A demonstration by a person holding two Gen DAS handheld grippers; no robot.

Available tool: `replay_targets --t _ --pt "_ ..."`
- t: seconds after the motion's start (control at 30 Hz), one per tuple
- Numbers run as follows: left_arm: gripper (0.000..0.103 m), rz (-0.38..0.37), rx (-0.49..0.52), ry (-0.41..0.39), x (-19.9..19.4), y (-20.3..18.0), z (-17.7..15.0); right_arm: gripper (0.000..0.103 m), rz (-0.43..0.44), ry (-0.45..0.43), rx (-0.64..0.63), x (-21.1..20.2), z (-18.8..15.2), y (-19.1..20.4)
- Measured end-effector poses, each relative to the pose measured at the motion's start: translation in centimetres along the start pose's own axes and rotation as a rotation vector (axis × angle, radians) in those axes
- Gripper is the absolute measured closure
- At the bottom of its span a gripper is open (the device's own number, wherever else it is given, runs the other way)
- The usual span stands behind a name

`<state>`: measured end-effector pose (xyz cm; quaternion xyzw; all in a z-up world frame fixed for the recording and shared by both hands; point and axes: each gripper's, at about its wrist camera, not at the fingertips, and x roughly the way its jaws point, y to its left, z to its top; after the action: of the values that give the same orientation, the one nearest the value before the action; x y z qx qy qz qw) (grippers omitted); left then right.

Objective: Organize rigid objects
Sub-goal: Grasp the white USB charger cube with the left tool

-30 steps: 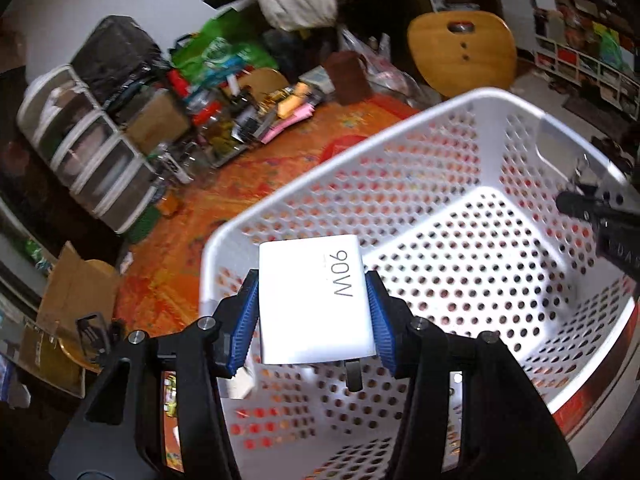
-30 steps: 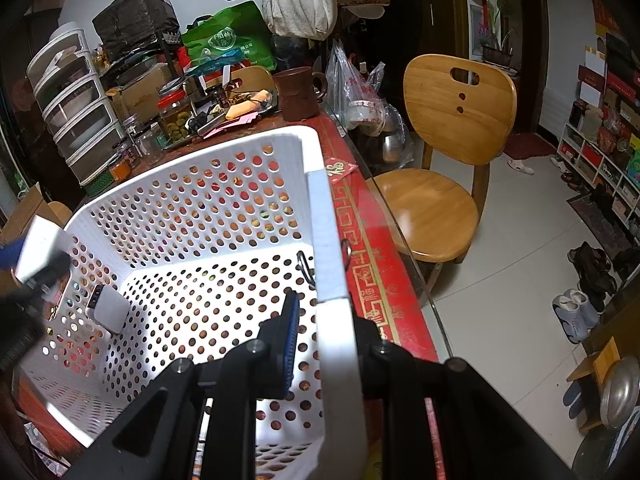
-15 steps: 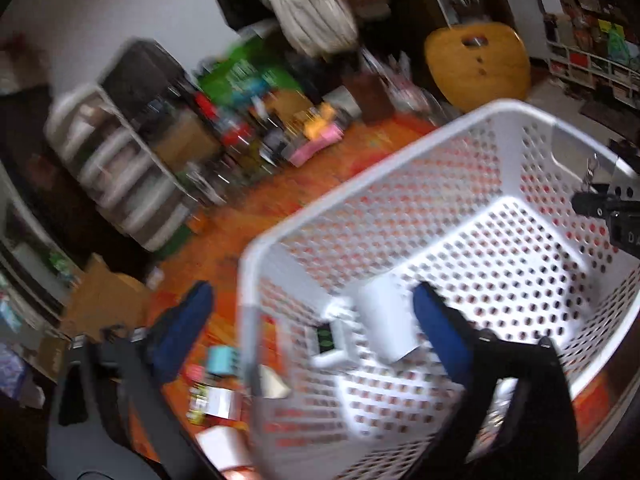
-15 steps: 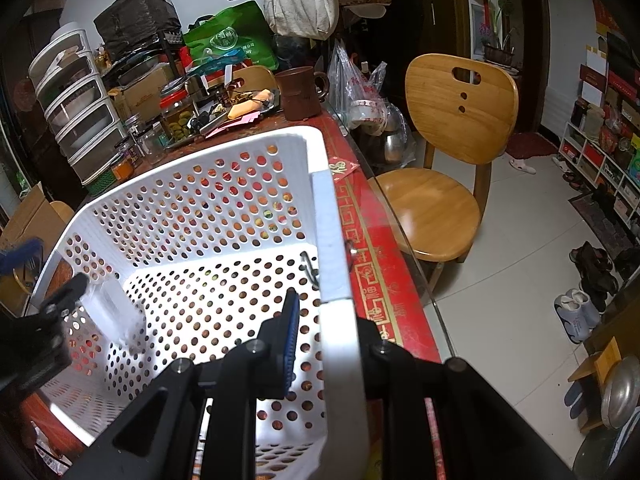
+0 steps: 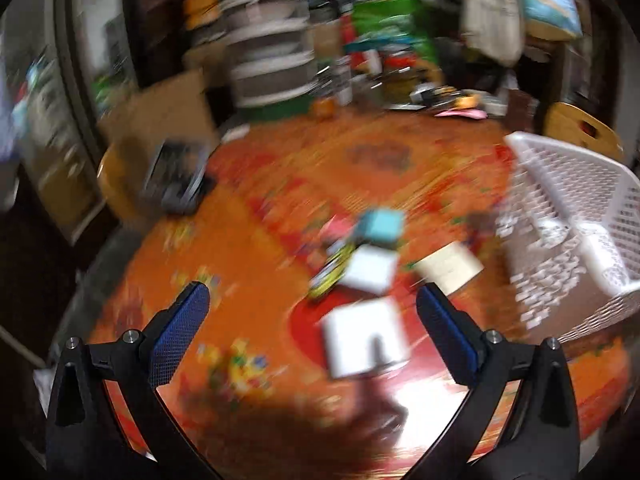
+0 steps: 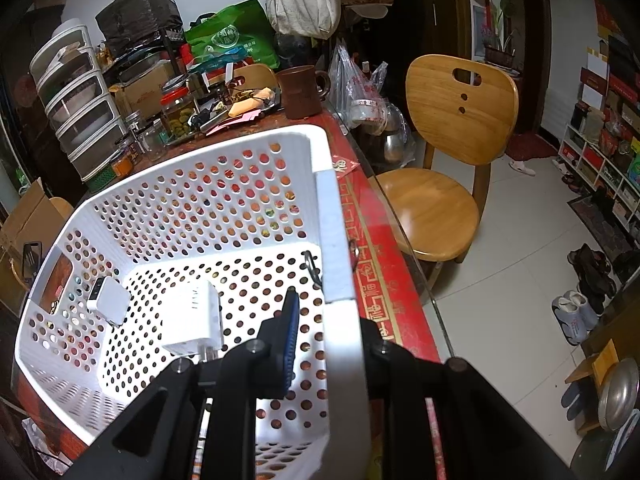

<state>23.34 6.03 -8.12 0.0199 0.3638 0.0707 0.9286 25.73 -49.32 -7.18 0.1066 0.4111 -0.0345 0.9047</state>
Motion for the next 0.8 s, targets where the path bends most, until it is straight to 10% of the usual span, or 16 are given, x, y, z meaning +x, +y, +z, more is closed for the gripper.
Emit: replay_targets --t 0.2,0.37,0.8 --pt "0.001 -0.13 0.0 0.095 4.1 0.5 -3.6 0.084 0.001 0.0 0.004 -0.1 -0.1 0.0" --pt "0.002 -0.093 0.045 0.128 6.2 -2.2 -3.6 0.084 -0.007 0.005 0.001 0.0 -0.1 -0.1" --pt "0.045 -0.091 0.037 0.17 7.9 -3.8 -2.9 0.084 -0.009 0.003 -0.001 -0.1 0.0 -0.2"
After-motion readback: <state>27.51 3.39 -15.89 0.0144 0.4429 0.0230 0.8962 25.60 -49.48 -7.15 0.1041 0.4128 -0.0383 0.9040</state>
